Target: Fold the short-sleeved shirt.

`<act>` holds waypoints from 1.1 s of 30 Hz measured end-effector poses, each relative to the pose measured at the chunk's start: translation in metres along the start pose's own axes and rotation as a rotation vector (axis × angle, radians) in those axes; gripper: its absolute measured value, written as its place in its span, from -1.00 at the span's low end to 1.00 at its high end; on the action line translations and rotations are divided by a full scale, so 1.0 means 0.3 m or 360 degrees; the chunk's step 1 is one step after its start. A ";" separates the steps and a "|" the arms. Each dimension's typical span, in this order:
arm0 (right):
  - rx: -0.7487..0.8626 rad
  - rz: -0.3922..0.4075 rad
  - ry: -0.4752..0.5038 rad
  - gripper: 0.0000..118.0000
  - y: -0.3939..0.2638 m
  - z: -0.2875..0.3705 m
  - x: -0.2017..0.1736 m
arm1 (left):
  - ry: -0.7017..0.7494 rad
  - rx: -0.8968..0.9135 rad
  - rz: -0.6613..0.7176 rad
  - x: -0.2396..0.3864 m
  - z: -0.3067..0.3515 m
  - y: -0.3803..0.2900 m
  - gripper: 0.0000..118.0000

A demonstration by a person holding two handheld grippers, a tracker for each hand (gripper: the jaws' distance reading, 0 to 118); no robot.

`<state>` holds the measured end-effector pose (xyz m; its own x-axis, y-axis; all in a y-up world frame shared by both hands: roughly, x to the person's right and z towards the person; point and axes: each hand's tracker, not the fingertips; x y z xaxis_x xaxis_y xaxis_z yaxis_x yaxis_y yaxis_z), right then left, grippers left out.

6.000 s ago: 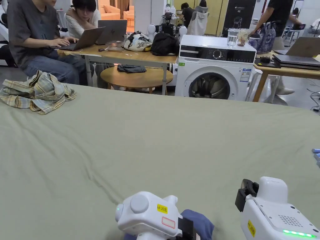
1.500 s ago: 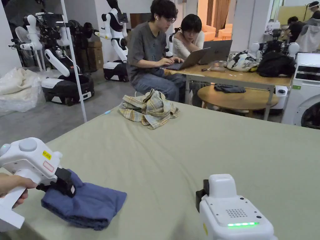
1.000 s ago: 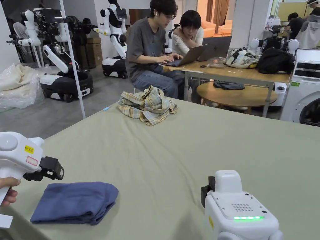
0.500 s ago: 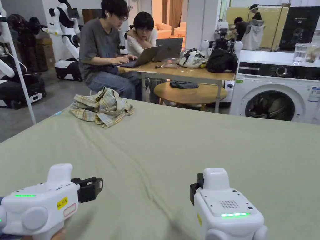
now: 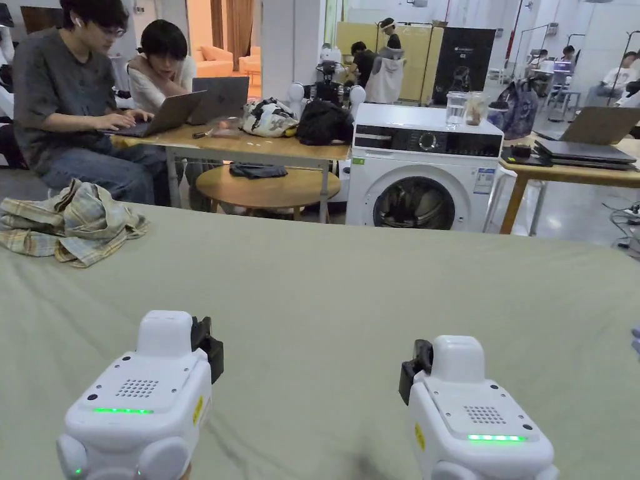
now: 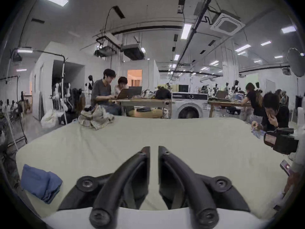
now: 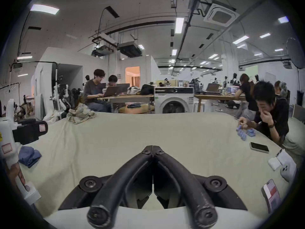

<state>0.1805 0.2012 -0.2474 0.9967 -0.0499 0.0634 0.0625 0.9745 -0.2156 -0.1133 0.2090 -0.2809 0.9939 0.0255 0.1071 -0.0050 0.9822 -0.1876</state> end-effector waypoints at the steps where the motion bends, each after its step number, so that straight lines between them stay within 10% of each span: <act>1: 0.0007 -0.0003 -0.0024 -1.00 0.003 0.004 0.016 | 0.0005 0.0017 -0.0021 0.024 0.002 0.000 -1.00; 33: 0.0062 -0.0026 -0.0117 -1.00 -0.010 0.010 0.084 | 0.0001 0.0055 -0.0044 0.046 0.025 -0.009 -1.00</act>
<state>0.2052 0.1978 -0.2423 0.9891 -0.0510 0.1381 0.0752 0.9815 -0.1759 -0.1004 0.2079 -0.2716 0.9938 -0.0017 0.1115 0.0186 0.9884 -0.1508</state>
